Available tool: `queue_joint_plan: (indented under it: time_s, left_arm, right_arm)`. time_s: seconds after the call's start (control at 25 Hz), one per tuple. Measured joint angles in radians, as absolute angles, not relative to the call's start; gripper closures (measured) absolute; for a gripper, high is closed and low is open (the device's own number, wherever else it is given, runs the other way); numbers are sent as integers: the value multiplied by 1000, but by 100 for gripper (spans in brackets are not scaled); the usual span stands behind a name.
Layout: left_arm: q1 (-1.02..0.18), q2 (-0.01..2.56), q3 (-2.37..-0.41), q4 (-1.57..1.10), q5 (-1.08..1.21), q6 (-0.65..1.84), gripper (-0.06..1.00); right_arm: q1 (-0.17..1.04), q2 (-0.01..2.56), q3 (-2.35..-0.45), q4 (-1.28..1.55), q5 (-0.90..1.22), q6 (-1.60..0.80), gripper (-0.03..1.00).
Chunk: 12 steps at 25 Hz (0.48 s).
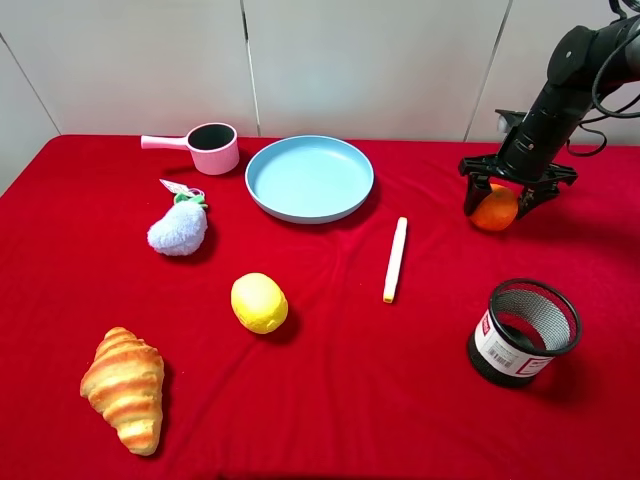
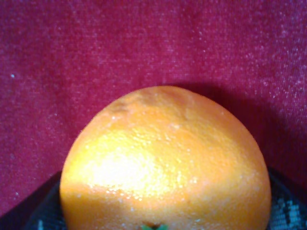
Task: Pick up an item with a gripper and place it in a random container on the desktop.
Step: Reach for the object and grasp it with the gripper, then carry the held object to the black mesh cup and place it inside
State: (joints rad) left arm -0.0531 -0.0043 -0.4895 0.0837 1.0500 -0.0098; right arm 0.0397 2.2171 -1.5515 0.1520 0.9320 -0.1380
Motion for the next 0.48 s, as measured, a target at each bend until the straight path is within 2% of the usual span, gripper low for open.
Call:
queue_joint_plan:
  time_s: [0.48]
  left_arm:
    - [-53,-4,-490,84,1050,-10,-4]
  right_arm:
    - [40,2215,-1552,152,975,-123,42]
